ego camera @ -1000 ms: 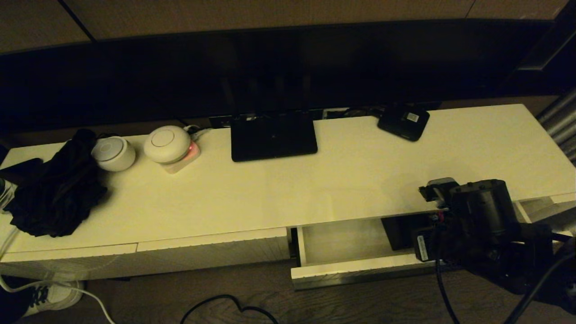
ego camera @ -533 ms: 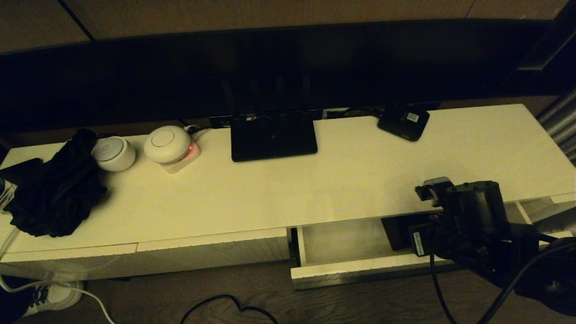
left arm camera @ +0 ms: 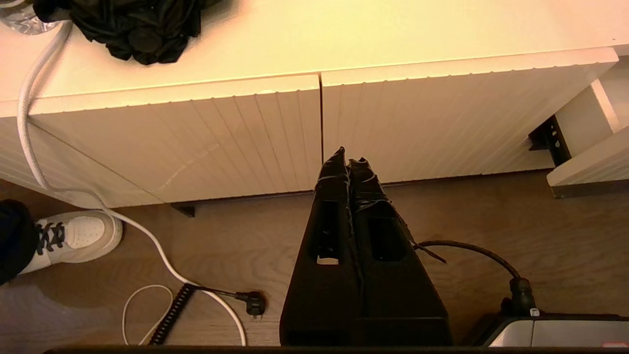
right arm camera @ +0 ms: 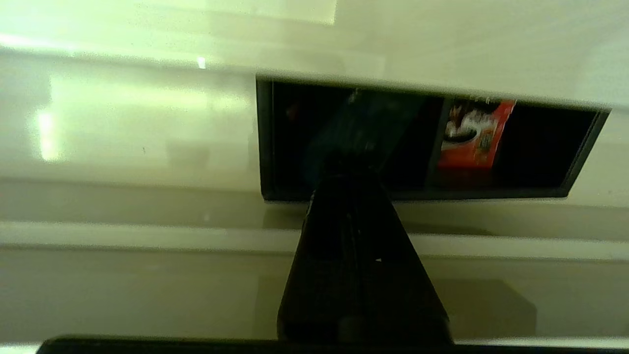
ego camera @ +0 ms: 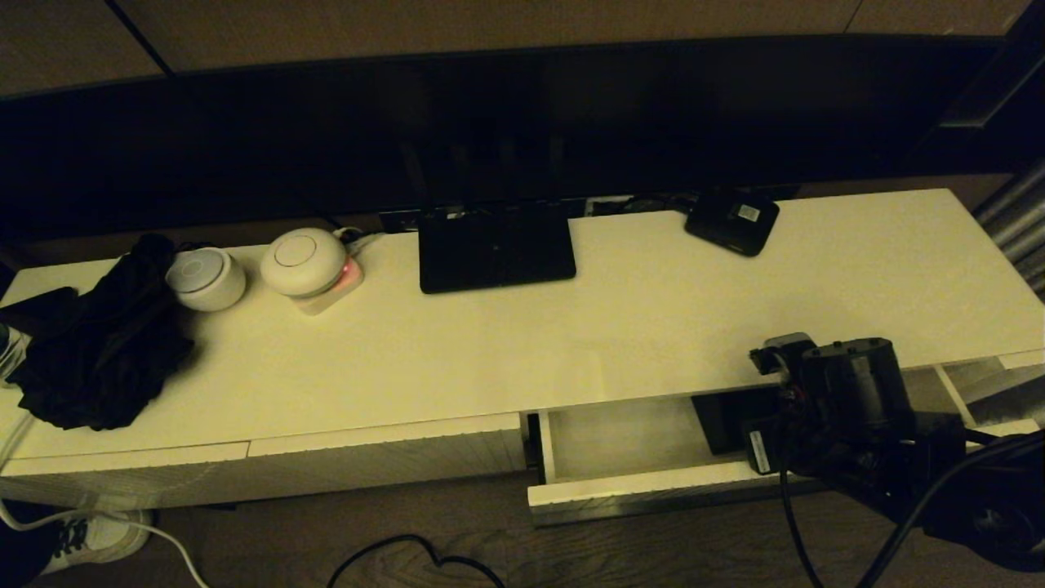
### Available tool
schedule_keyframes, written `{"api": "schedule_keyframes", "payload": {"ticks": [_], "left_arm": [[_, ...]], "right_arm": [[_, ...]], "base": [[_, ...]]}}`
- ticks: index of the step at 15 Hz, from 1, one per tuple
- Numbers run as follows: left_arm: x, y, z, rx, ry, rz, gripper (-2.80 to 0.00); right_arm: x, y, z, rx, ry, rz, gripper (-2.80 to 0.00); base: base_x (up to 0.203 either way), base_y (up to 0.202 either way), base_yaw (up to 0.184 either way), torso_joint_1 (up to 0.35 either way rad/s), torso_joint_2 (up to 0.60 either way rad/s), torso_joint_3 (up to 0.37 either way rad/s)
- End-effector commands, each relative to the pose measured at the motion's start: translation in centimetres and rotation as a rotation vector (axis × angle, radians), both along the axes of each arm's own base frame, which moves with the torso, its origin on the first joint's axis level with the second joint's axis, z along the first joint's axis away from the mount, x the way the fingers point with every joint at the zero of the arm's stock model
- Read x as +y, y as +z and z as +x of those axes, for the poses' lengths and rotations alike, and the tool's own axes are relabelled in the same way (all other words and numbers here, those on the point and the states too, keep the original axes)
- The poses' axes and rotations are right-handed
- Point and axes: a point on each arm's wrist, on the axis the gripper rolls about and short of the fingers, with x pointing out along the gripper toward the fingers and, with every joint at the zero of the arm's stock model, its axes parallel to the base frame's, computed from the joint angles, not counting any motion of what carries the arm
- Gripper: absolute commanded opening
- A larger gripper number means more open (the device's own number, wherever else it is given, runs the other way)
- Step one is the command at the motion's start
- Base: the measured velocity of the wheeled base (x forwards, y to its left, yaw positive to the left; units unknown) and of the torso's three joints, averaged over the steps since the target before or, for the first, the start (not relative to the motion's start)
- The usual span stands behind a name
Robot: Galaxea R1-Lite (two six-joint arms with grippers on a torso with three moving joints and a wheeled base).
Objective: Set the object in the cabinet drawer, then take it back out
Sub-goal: Open the drawer
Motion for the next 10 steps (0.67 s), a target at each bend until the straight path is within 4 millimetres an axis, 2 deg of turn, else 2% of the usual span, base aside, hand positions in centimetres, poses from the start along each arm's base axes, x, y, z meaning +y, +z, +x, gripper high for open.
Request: {"api": "schedule_keyframes", "payload": {"ticks": [1, 6, 10], "left_arm": [[0.0, -0.1, 0.0, 0.003, -0.001, 0.0, -2.8], [0.0, -0.1, 0.0, 0.003, 0.001, 0.0, -2.8], [0.0, -0.1, 0.0, 0.003, 0.001, 0.0, -2.8]], "right_arm": [[-0.1, -0.1, -0.3, 0.006, 0.003, -0.006, -2.8], [-0.4, -0.9, -1.4, 0.068, 0.012, -0.036, -2.8], [-0.3, -0.7, -2.1, 0.091, 0.023, -0.044, -2.8]], "base": [[0.0, 0.0, 0.0, 0.0, 0.0, 0.0], [0.0, 0.0, 0.0, 0.0, 0.0, 0.0], [0.0, 0.0, 0.0, 0.0, 0.0, 0.0]]}}
